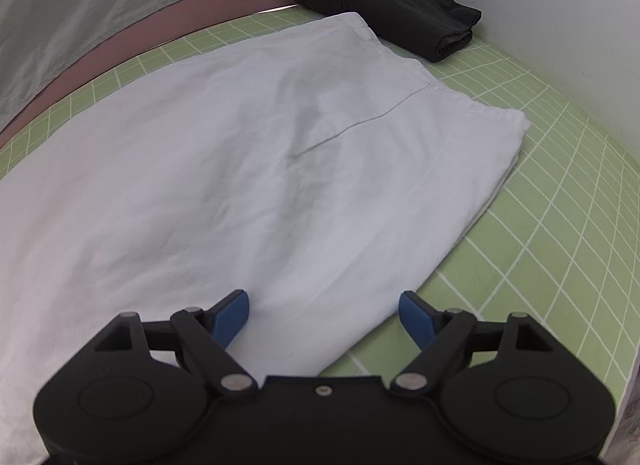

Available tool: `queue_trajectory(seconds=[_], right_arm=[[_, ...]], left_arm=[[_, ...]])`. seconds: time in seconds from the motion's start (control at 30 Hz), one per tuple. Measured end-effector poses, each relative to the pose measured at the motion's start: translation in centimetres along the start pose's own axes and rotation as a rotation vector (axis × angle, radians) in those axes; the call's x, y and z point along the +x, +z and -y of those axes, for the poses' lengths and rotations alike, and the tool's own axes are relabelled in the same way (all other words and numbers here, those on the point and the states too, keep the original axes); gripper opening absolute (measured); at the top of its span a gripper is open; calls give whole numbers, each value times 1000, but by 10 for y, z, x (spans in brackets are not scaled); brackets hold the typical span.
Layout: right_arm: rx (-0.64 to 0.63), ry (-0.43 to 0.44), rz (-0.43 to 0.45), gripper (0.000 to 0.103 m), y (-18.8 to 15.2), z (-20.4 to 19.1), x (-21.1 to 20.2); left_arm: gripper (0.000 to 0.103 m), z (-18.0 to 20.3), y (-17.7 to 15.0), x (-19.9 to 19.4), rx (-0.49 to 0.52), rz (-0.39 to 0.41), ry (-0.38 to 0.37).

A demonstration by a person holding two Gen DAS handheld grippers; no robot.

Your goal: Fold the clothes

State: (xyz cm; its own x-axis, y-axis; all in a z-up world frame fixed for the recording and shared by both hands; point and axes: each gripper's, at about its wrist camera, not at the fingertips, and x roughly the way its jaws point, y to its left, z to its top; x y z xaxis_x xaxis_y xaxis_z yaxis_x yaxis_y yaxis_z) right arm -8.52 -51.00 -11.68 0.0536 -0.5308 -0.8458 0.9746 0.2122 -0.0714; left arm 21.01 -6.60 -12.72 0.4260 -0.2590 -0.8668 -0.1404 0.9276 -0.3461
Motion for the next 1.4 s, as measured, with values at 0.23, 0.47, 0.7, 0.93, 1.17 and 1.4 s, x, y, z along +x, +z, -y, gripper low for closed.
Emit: queue_trajectory(seconds=[0.23, 0.47, 0.7, 0.93, 1.17, 1.4], right_arm=[[10, -22, -11, 84, -2, -5, -2], [-2, -13, -21, 85, -1, -5, -5], [-6, 26, 15, 85, 10, 10, -14], [14, 55, 26, 85, 32, 39, -9], [-11, 86, 23, 85, 50, 72, 5], [-7, 85, 15, 85, 69, 106, 26]], left_arm=[[96, 0, 0, 4, 5, 24, -54], [31, 30, -8, -7, 86, 65, -44], [20, 90, -25, -48, 329, 245, 30], [17, 173, -66, -83, 589, 380, 16], [15, 245, -152, -67, 835, 306, -54], [19, 266, -221, -9, 1027, 143, 37]])
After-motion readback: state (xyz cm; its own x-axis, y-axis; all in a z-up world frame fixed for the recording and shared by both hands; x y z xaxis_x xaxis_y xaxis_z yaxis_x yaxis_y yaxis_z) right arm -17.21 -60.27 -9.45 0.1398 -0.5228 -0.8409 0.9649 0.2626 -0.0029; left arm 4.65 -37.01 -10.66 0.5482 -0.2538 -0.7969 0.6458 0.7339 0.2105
